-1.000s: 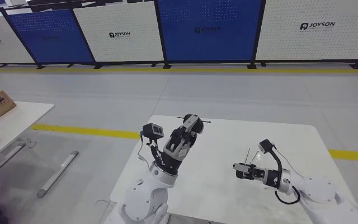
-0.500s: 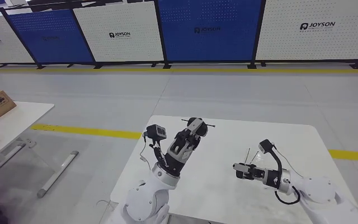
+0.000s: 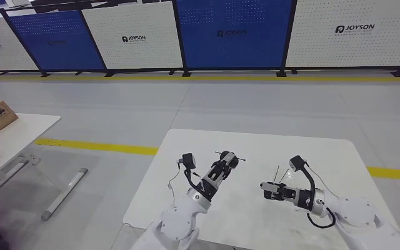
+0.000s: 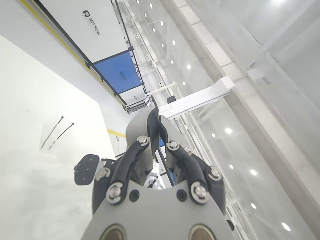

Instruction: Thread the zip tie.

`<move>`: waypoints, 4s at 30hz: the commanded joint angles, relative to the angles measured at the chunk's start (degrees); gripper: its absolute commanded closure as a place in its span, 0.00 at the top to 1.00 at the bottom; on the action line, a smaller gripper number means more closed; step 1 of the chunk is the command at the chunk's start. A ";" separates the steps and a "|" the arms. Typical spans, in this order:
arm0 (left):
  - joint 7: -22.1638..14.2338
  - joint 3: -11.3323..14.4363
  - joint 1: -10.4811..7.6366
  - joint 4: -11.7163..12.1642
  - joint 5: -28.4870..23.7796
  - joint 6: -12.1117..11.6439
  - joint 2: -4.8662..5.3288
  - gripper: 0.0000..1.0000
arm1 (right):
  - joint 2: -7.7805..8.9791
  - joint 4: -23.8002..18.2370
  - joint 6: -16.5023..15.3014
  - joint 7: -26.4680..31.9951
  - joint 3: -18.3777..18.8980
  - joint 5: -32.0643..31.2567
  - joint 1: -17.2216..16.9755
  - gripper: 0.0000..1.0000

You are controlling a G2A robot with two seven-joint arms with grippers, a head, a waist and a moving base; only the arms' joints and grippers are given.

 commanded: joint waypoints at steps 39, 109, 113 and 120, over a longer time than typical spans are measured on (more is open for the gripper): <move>2.07 3.13 -3.98 10.38 3.45 2.74 -0.85 0.00 | 4.03 -7.99 13.65 4.22 14.51 -11.77 -3.89 1.00; 2.07 3.13 -3.98 10.38 3.45 2.74 -0.85 0.00 | -3.91 2.39 38.71 5.04 -6.88 -45.86 20.14 1.00; 2.07 3.13 -3.98 10.38 3.45 2.74 -0.85 0.00 | -6.37 6.85 38.71 11.36 -11.03 -44.81 24.62 1.00; 2.07 3.13 -3.98 10.38 3.45 2.74 -0.85 0.00 | -7.49 8.83 38.71 12.90 -13.61 -45.54 26.70 1.00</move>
